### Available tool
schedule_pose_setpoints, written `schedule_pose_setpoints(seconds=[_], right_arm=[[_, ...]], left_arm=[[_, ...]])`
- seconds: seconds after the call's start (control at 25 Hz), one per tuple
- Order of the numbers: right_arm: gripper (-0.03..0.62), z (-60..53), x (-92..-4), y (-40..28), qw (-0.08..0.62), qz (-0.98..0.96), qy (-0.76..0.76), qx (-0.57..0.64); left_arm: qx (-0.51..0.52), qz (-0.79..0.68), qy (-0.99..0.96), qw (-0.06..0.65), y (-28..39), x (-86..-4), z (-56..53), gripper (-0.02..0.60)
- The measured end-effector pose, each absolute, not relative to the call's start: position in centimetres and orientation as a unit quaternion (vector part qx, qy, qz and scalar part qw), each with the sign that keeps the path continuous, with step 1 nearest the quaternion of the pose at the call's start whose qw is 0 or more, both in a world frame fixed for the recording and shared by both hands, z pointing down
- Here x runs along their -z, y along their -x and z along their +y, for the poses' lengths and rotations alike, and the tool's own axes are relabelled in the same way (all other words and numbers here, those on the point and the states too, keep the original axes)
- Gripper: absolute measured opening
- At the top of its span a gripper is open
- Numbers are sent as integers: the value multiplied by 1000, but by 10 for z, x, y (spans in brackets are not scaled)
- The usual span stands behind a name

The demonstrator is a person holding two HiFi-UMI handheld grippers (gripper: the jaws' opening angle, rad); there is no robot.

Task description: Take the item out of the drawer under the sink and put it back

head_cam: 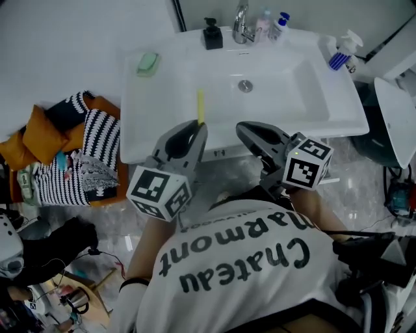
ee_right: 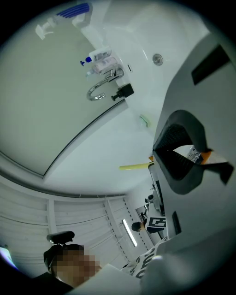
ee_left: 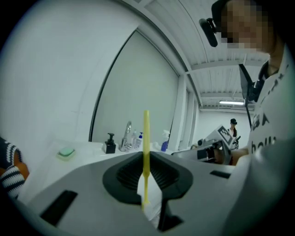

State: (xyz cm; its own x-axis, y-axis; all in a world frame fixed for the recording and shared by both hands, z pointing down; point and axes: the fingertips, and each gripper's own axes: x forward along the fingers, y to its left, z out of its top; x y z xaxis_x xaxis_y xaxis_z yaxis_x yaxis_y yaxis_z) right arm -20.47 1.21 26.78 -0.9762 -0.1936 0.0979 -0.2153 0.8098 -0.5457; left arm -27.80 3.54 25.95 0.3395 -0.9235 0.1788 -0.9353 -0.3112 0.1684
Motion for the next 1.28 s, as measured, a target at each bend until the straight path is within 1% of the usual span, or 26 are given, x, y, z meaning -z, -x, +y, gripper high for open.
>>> schedule_pose_setpoints(seconds=[0.44,0.76,1.28], right_arm=[[11,15,-263,257,66,-959,-70,-265],[11,-4,-264,268,60,-960,-58,-267],[11,-97,-263,277,51,-959,-46,-276]], left_arm=[[-7,-632,-764,127,352,-268,41,51],[-14,-646,-754,121,363,-268,28,51],[-27,-668,-731,137,388,-270,-52,51]])
